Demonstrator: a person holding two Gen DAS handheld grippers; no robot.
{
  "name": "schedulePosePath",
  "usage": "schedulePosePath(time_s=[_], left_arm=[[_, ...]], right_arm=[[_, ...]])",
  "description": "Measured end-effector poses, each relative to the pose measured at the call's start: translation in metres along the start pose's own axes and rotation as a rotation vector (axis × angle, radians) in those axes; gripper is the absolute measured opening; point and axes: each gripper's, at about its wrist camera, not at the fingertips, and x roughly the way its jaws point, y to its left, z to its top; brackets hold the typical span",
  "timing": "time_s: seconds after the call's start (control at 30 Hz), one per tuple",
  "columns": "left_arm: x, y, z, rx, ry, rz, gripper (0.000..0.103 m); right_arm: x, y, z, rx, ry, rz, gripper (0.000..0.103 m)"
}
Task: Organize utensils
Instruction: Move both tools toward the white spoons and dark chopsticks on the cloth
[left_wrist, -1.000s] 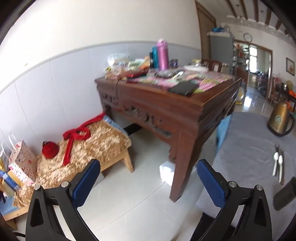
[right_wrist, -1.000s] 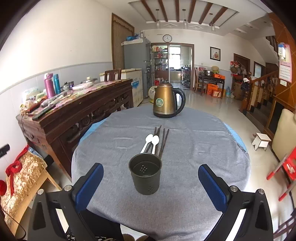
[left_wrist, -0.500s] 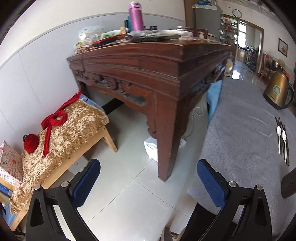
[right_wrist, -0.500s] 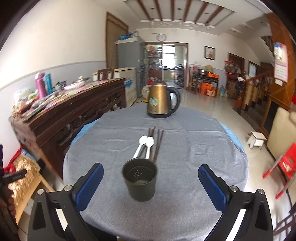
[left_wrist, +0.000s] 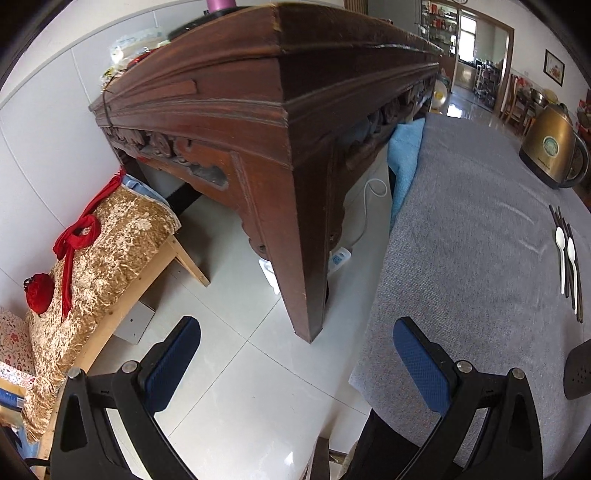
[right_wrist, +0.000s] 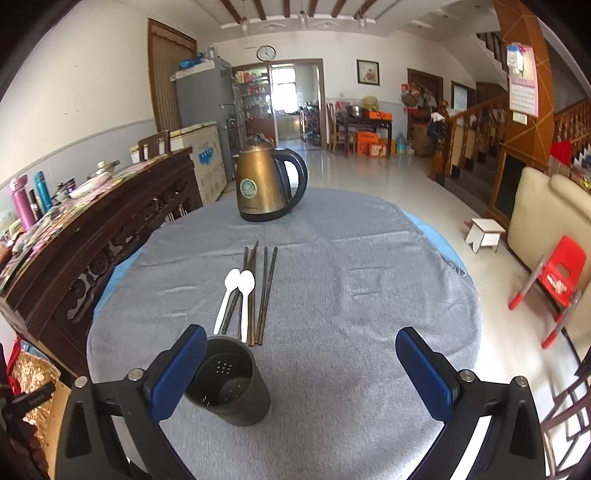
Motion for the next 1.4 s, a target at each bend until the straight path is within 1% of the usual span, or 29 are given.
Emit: schedulePosePath(time_s=[0.03,0.2,0.33,0.6,0.8,1.0,1.17,1.27,1.33,1.4], left_arm=[[0.002,-0.002,0.002,0.005,0.007,-0.002,0.103],[0.017,-0.008,0.008,0.025,0.044,-0.021,0.103],[0.03,-0.01,0.011,0.035,0.073,-0.029,0.103],[0.05,-0.009,0.012,0.037,0.127,-0.062,0.103],[0.056,-0.009,0.011,0.052,0.138,-0.077,0.103],[0.059,-0.009,0.011,0.047,0.145,-0.079,0.103],[0.051,-0.011,0.012,0.05,0.137,-0.077,0.103],[0.035,-0.018,0.019,0.066,0.109,-0.088,0.103],[0.016,-0.026,0.029,0.084,0.062,-0.113,0.103],[-0.006,-0.042,0.041,0.119,-0.001,-0.143,0.103]], right_arm=[[0.003,0.002,0.0,-0.002,0.006,-0.013,0.103],[0.03,0.008,0.008,0.048,0.048,-0.015,0.103],[0.041,0.014,0.011,0.049,0.063,-0.032,0.103],[0.057,0.024,0.02,0.063,0.049,-0.071,0.103],[0.066,0.022,0.025,0.082,0.049,-0.1,0.103],[0.07,0.02,0.027,0.097,0.058,-0.107,0.103],[0.072,0.018,0.03,0.096,0.063,-0.098,0.103],[0.076,0.007,0.038,0.121,0.074,-0.061,0.103],[0.083,-0.002,0.048,0.129,0.089,-0.032,0.103],[0.096,-0.012,0.059,0.129,0.114,0.029,0.103]])
